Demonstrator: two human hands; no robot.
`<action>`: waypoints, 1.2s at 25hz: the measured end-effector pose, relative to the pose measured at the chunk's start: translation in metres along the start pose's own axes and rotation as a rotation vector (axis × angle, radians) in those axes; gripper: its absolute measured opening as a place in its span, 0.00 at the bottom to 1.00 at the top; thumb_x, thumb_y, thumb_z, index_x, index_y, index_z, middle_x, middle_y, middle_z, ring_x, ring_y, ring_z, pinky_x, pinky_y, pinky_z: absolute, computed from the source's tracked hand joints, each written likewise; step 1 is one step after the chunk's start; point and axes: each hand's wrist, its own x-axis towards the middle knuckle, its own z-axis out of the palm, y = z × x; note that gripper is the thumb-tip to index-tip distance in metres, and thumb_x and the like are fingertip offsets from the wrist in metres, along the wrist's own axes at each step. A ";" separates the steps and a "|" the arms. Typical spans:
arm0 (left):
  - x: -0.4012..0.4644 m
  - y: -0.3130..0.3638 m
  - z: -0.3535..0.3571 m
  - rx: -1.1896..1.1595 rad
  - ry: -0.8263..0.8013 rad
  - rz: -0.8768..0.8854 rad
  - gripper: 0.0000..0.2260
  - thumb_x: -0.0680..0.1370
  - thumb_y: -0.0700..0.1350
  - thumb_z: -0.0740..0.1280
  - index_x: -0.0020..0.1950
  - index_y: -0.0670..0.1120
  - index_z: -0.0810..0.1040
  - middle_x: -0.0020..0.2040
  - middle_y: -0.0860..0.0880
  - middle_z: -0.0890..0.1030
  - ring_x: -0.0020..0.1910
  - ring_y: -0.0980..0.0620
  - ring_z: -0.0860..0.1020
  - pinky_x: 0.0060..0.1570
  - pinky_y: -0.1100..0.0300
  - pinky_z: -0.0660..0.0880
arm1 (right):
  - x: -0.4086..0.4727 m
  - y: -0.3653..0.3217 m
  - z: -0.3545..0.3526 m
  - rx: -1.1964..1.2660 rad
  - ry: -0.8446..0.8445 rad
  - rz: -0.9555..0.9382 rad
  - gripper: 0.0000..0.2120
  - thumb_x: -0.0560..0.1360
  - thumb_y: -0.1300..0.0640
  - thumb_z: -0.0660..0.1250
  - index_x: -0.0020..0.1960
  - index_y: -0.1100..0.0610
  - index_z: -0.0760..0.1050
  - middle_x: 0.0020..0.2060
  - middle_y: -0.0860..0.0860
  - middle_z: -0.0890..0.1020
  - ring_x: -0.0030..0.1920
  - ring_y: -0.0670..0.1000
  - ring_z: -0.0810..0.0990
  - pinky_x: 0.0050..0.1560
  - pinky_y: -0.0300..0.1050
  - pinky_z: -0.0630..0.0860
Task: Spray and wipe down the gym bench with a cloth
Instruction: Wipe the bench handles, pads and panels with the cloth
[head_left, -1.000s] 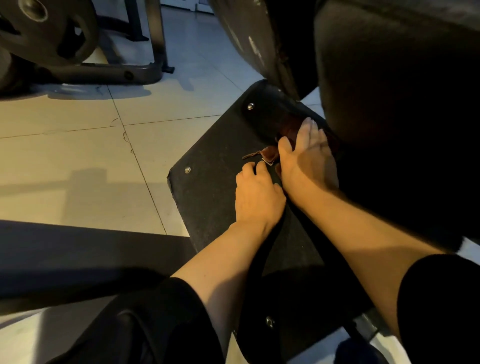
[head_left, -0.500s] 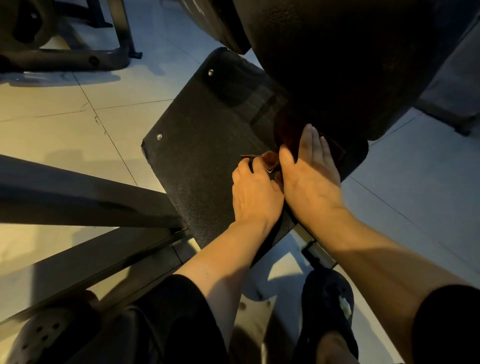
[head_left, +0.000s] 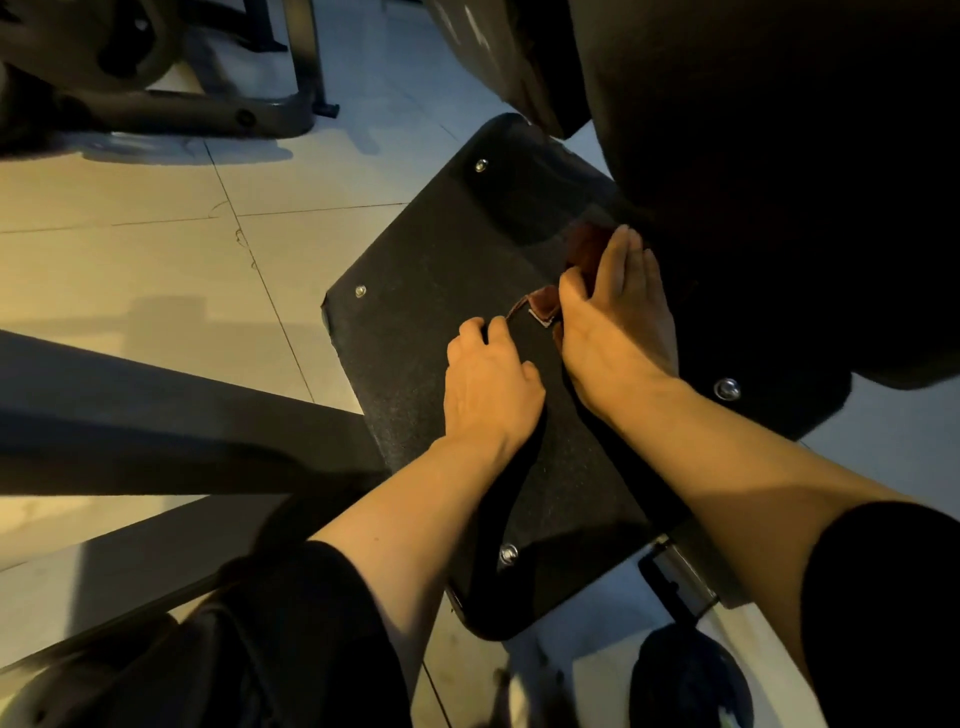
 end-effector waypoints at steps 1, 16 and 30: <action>0.008 -0.002 -0.001 -0.006 0.009 -0.006 0.25 0.80 0.44 0.62 0.76 0.42 0.61 0.74 0.42 0.60 0.72 0.43 0.61 0.70 0.50 0.65 | 0.008 -0.004 0.000 0.007 -0.004 0.002 0.26 0.80 0.51 0.58 0.75 0.58 0.56 0.74 0.71 0.45 0.76 0.68 0.47 0.76 0.59 0.48; 0.082 -0.036 -0.011 -0.005 0.114 -0.089 0.24 0.82 0.46 0.58 0.76 0.41 0.60 0.75 0.41 0.59 0.72 0.42 0.60 0.69 0.50 0.64 | 0.129 -0.061 0.013 0.064 -0.004 -0.135 0.22 0.81 0.54 0.57 0.72 0.59 0.58 0.75 0.69 0.45 0.76 0.66 0.45 0.76 0.58 0.46; -0.005 0.003 -0.003 -0.035 -0.048 -0.027 0.26 0.81 0.44 0.61 0.77 0.42 0.57 0.76 0.42 0.58 0.74 0.43 0.58 0.71 0.51 0.63 | 0.013 -0.002 -0.011 0.060 -0.043 0.028 0.28 0.80 0.50 0.58 0.76 0.56 0.54 0.75 0.69 0.47 0.76 0.66 0.50 0.75 0.57 0.52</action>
